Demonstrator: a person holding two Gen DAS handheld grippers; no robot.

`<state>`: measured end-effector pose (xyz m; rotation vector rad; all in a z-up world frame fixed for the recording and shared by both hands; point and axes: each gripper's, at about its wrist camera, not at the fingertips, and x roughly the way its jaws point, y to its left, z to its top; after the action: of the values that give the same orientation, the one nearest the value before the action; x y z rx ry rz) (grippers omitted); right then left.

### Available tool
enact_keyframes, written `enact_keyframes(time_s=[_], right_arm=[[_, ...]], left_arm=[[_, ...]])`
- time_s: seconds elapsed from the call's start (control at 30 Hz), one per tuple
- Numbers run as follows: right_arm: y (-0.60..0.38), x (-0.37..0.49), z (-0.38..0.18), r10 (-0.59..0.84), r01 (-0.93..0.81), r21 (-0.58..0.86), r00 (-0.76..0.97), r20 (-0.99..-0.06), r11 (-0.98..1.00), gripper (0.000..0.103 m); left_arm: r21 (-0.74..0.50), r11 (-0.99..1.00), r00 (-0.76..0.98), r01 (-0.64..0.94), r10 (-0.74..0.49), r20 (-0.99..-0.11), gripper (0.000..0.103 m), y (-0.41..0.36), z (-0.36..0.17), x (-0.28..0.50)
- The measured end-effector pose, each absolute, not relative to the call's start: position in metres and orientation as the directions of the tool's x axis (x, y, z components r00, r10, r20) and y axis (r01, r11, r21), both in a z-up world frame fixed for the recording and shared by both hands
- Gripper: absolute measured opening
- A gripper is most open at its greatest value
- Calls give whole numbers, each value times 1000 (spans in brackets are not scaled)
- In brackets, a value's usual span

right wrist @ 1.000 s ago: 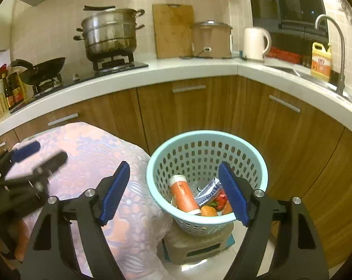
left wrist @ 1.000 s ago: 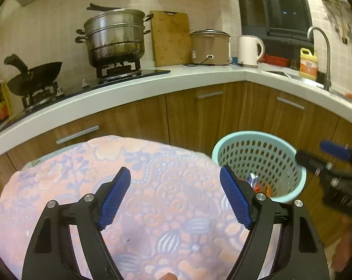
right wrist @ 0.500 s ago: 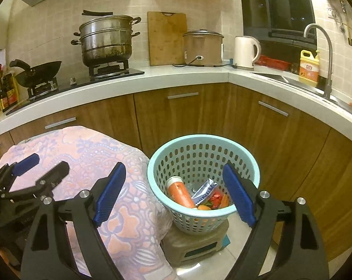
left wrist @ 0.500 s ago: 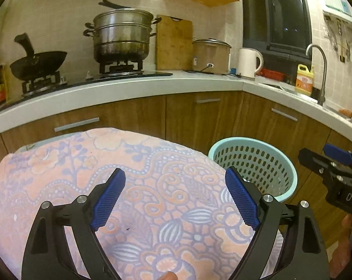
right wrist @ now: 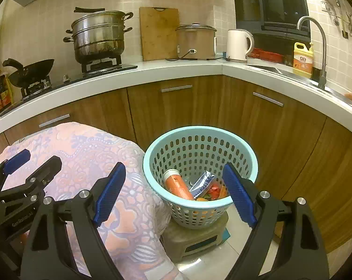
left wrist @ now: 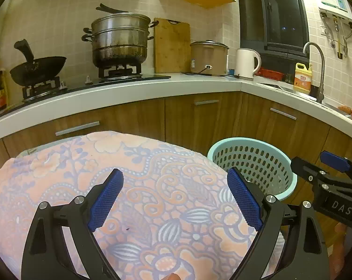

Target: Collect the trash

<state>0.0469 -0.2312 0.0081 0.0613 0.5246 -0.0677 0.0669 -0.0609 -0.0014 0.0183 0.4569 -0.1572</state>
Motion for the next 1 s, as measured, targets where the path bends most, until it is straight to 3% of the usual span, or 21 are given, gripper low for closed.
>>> enact_keyframes(time_s=[1.0], right_arm=[[-223,42,9,-37,59,31,874,-485,998,83]], left_arm=[[-22,988,883,154,-148,-445,89,-60,-2,68]])
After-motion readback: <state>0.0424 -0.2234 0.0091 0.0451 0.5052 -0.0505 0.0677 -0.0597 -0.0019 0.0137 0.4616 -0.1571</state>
